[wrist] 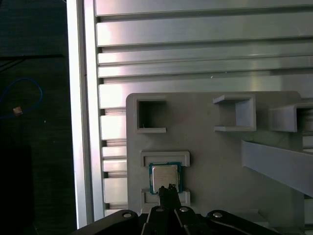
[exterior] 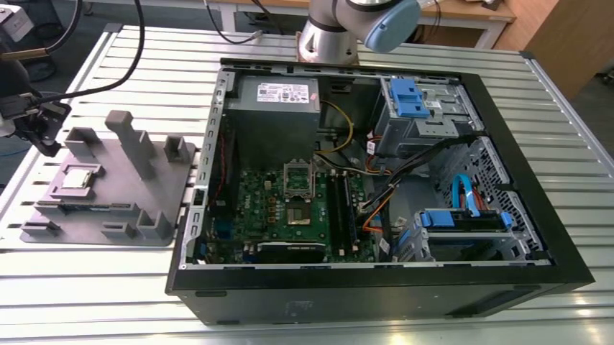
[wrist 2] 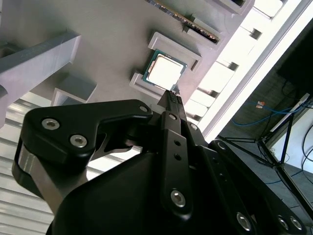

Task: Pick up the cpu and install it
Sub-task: 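Pick up the cpu and move it towards the insertion slot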

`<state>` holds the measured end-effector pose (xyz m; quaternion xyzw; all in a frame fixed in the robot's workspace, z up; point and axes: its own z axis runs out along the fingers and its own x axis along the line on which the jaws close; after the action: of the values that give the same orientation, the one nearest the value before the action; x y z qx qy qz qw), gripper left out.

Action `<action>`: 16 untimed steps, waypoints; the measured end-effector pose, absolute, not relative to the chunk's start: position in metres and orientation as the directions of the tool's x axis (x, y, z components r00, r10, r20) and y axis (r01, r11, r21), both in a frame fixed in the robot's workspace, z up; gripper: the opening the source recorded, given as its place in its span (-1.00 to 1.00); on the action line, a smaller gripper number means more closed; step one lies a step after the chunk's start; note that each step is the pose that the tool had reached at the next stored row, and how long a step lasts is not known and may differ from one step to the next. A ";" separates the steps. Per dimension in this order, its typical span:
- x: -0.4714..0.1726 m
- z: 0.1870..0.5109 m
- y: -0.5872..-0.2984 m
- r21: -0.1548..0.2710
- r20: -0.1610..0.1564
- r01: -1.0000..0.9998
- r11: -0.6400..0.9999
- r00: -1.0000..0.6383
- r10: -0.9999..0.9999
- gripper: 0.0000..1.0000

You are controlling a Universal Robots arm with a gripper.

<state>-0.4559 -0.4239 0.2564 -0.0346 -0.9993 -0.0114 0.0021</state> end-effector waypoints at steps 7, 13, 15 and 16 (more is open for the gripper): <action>-0.456 0.256 -0.424 0.023 0.005 0.069 0.997 -0.998 0.069 -0.77; -0.456 0.256 -0.424 0.023 0.005 0.069 0.997 -0.998 0.069 -0.18; -0.456 0.256 -0.424 0.023 0.005 0.069 0.997 -0.998 0.069 -0.07; -0.456 0.256 -0.424 0.023 0.005 0.069 0.997 -0.998 0.069 0.05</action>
<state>-0.4559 -0.4239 0.2563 -0.0346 -0.9993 -0.0114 0.0021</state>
